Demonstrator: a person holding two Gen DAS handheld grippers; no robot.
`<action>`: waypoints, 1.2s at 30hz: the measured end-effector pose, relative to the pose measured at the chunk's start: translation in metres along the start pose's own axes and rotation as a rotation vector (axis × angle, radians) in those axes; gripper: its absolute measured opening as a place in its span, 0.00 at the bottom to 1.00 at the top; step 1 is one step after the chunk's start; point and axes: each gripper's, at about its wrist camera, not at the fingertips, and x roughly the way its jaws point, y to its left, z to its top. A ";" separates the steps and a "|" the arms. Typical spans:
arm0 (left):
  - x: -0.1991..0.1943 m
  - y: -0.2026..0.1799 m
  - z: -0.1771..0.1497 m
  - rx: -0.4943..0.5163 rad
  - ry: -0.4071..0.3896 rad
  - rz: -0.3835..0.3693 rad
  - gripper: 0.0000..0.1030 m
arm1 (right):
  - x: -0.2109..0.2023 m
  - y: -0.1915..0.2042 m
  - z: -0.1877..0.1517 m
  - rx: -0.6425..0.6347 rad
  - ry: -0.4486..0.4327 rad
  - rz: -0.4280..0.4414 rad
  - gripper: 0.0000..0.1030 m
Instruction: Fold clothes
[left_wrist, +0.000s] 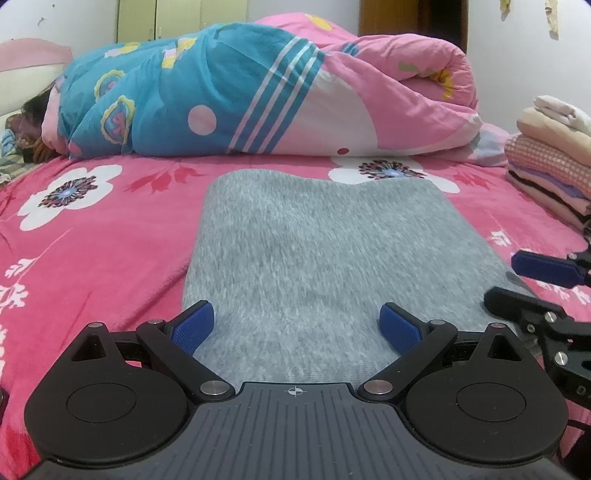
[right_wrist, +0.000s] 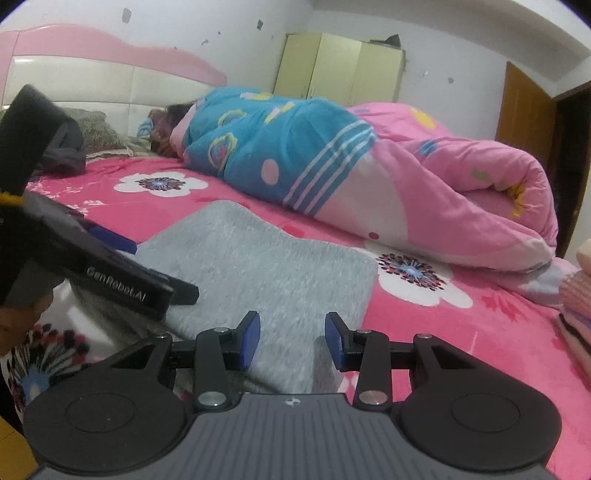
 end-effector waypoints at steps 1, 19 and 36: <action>0.000 0.000 0.000 0.001 0.000 -0.003 0.95 | -0.002 0.000 -0.002 0.001 0.000 -0.001 0.40; -0.001 0.002 0.000 -0.003 -0.002 -0.009 0.95 | -0.016 -0.093 -0.011 0.559 0.152 0.196 0.41; -0.001 0.003 -0.001 -0.005 -0.003 -0.016 0.95 | 0.053 -0.147 -0.061 1.171 0.301 0.475 0.73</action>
